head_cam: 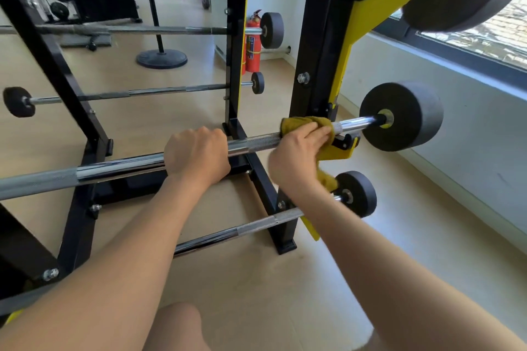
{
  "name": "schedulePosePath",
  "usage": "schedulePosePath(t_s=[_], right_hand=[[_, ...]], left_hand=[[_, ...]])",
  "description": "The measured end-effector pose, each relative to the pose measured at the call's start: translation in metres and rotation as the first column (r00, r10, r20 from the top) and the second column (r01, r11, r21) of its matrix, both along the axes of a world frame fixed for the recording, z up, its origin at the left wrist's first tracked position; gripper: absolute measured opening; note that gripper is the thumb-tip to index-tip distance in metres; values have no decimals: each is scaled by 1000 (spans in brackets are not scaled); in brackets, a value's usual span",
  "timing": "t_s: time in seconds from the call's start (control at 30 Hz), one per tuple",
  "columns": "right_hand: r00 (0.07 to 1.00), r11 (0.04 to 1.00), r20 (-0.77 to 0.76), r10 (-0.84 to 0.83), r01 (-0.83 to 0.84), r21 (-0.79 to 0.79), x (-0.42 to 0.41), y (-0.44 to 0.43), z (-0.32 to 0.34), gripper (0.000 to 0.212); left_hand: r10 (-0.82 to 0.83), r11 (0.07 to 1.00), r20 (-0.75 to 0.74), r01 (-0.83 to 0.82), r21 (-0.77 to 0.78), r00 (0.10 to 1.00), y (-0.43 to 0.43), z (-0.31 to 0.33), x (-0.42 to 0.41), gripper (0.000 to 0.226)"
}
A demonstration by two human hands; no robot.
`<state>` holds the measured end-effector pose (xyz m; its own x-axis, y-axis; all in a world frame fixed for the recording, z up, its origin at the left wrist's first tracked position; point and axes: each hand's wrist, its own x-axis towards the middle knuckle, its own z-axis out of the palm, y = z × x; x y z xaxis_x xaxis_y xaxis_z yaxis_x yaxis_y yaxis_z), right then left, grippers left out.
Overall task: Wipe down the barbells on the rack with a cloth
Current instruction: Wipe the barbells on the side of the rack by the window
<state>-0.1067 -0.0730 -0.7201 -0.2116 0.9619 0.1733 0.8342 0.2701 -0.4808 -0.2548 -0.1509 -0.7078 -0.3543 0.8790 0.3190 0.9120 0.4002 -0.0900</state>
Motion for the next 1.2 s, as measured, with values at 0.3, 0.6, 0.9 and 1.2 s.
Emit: schedulePosePath(t_s=[0.3,0.6,0.9,1.2], right_hand=[[721,894,-538,-436,275,-355,-26,25,33,81],[702,885,-569,-428,198,-422,-27,0,40,68],[964,947,-227,140,-198,-253,-14,-34,47,24],[993,979,-76,87,-71,191,-26,-42,46,17]], left_hand=[[-43,999,-47,43,6,998,-3,0,-3,7],[-66,998,-53,65,-20,996,-2,2,-4,4],[-131,991,40,130,19,991,-10,5,-5,18],[-301,952,649,187,241,698,-16,16,-27,52]])
